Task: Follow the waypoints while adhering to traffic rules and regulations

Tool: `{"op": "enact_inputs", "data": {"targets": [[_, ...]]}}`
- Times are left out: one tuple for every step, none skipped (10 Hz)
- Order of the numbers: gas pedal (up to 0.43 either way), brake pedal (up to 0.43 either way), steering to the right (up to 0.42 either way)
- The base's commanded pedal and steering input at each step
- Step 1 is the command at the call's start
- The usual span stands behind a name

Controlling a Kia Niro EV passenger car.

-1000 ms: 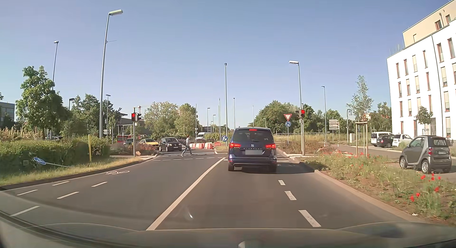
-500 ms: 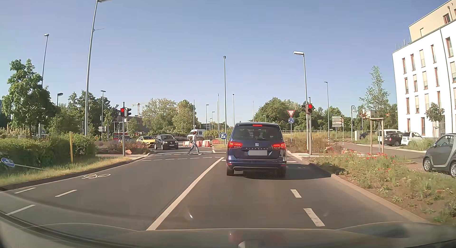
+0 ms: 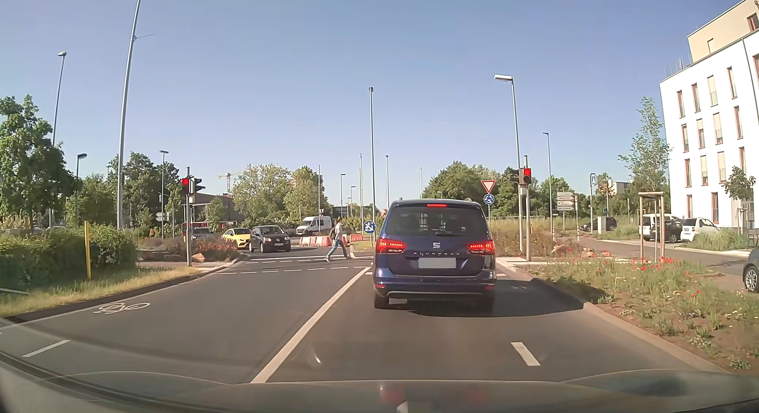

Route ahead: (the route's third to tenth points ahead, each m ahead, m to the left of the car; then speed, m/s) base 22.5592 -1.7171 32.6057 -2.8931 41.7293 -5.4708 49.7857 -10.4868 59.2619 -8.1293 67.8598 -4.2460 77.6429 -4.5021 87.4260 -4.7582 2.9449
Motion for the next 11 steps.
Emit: {"op": "enact_inputs", "data": {"targets": [[0.000, 0.220, 0.067], [0.000, 0.226, 0.083], [0.000, 0.226, 0.090], [0.000, 0.226, 0.090], [0.000, 0.232, 0.091], [0.000, 0.232, 0.092], [0.000, 0.238, 0.092], [0.000, 0.238, 0.091], [0.000, 0.244, 0.088], [0.000, 0.250, 0.079], [0.000, 0.250, 0.067]]}}
